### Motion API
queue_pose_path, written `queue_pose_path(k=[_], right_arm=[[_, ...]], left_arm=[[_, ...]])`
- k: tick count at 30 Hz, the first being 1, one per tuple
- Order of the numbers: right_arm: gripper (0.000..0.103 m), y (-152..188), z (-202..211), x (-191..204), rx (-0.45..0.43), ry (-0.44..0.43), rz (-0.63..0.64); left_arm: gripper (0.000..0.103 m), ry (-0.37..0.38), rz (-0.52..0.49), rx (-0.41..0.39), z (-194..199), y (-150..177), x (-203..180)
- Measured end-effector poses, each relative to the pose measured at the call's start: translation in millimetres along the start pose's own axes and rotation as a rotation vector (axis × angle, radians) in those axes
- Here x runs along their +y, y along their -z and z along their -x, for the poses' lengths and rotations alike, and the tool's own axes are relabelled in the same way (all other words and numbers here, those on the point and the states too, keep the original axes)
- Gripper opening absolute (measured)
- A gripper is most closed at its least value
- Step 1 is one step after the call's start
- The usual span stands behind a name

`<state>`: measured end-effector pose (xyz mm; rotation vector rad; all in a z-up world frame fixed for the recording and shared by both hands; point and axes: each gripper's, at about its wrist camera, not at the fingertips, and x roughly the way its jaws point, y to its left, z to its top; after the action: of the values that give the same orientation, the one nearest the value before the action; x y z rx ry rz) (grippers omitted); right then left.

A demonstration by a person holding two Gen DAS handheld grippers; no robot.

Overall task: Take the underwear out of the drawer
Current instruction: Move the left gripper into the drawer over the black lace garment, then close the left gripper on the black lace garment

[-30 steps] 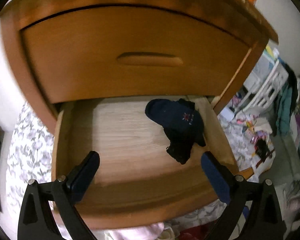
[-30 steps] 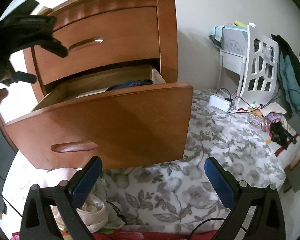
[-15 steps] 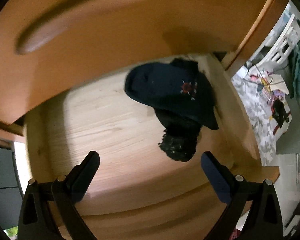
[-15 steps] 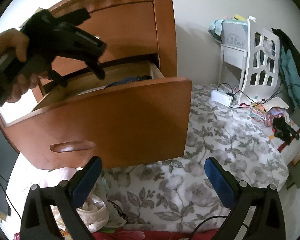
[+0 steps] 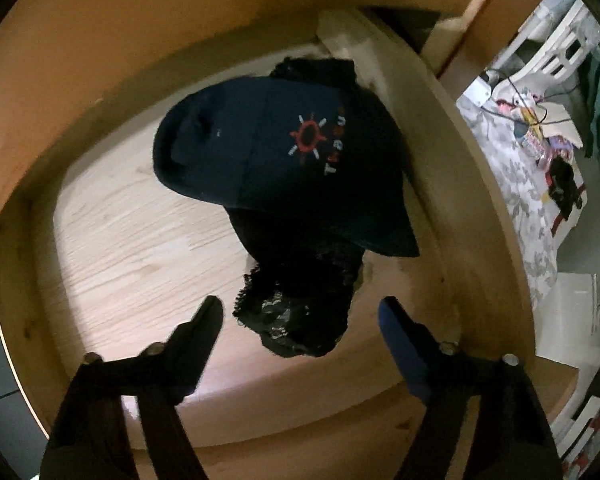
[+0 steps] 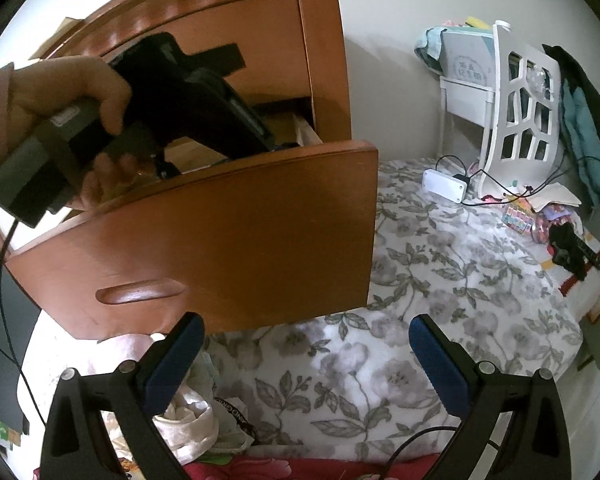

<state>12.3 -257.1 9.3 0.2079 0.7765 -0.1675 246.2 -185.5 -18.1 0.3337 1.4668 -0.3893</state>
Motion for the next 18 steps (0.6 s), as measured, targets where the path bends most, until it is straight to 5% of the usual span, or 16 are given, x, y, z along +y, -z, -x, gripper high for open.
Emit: queue_pose_path(k=[4,6,18], right_arm=[[0.103,0,0,-1,-0.002,0.002,0.002],[0.103,1,0,0,-0.002,0.003,0.004],[0.103,0,3,4,-0.01,0.017,0.019]], left_arm=[[0.031,-0.016,-0.007,0.028,-7,2,-1],[0.018,-0.013,0.003,0.02,-7,4,3],[0.012,0.025,0.032,-0.14,41,50,28]])
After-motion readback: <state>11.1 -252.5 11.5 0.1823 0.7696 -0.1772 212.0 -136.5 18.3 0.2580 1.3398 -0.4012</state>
